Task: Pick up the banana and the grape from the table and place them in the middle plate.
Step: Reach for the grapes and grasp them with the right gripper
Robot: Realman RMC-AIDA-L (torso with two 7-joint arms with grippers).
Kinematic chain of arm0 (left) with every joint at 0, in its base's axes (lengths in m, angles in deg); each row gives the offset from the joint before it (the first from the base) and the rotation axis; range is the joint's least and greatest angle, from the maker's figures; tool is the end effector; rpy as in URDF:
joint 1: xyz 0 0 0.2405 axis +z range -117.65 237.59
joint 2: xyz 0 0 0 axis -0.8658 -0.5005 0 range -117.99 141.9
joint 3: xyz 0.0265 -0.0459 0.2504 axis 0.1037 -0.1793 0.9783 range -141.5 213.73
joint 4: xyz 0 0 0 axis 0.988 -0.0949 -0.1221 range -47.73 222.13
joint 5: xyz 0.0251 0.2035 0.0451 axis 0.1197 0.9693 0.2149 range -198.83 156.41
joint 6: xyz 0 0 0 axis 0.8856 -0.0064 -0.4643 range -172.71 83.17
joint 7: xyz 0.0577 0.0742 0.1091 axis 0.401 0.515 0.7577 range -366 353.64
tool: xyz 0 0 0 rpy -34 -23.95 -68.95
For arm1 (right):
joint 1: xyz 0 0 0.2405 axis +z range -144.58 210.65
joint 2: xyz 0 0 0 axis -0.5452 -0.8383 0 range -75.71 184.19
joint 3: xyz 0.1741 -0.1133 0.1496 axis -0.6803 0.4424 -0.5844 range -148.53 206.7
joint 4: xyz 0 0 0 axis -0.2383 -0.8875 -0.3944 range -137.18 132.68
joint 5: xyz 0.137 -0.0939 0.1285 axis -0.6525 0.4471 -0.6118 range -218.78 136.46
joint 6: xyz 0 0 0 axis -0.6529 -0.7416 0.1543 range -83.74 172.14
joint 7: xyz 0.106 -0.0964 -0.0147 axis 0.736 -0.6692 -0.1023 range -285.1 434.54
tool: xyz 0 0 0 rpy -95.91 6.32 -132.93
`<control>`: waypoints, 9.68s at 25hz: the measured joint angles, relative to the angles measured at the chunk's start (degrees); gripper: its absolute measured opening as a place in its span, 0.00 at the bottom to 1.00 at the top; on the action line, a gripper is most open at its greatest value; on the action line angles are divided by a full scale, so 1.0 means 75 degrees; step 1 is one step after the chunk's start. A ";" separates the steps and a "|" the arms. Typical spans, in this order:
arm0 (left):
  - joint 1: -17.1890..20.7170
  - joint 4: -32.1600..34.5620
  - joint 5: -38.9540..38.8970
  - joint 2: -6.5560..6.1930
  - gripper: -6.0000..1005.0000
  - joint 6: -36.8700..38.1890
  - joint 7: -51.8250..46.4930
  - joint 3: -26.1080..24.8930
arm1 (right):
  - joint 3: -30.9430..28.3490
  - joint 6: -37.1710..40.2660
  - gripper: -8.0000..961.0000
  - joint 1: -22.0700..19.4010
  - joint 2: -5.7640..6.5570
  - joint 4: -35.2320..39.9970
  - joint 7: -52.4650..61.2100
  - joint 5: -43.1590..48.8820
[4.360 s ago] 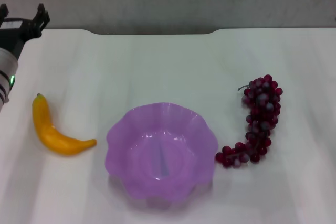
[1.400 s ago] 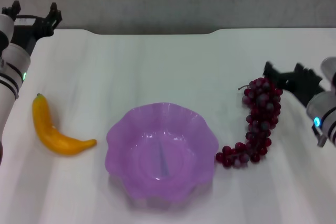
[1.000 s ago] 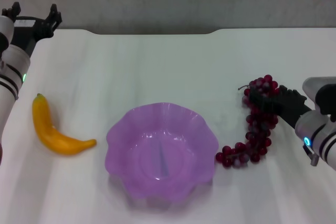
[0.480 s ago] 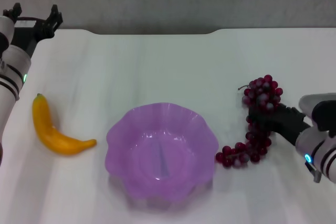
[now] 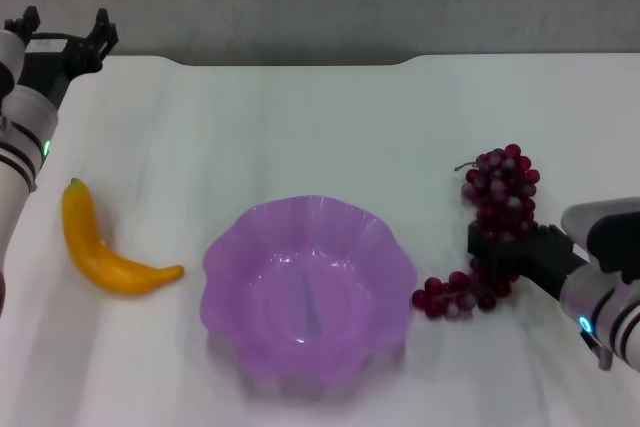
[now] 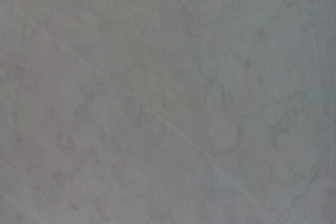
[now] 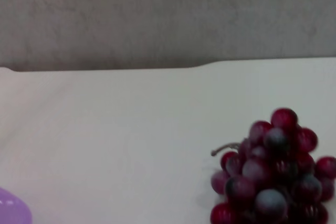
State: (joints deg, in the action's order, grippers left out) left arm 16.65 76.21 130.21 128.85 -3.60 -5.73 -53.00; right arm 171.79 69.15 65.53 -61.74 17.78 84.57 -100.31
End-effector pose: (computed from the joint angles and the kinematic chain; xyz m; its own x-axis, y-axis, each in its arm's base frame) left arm -0.2746 0.4556 0.0290 0.7533 0.0215 0.6573 0.6575 0.0011 -0.7535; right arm 0.3276 0.3627 -0.0831 0.6438 -0.5039 -0.5759 -0.7392 -0.2151 -0.6382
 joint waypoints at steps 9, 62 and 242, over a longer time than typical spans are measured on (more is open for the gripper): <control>0.0000 0.0009 0.0030 0.0000 0.90 -0.0005 -0.0035 0.0000 | -0.0043 -0.0071 0.85 -0.0110 -0.0006 -0.0137 0.0005 -0.0010; 0.0021 -0.0002 0.0044 -0.0011 0.90 0.0007 0.0005 0.0000 | -0.0056 0.0189 0.55 -0.0009 0.0041 -0.0233 -0.0063 0.0309; 0.0306 0.0015 0.0060 -0.0013 0.90 0.0008 0.0043 0.0000 | -0.0363 0.2482 0.35 -0.0783 0.0022 0.0073 -0.2845 0.0014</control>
State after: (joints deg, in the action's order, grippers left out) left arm 18.94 76.33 130.66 128.76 -3.54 -5.41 -53.00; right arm 169.07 87.77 59.66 -61.57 18.33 63.23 -100.21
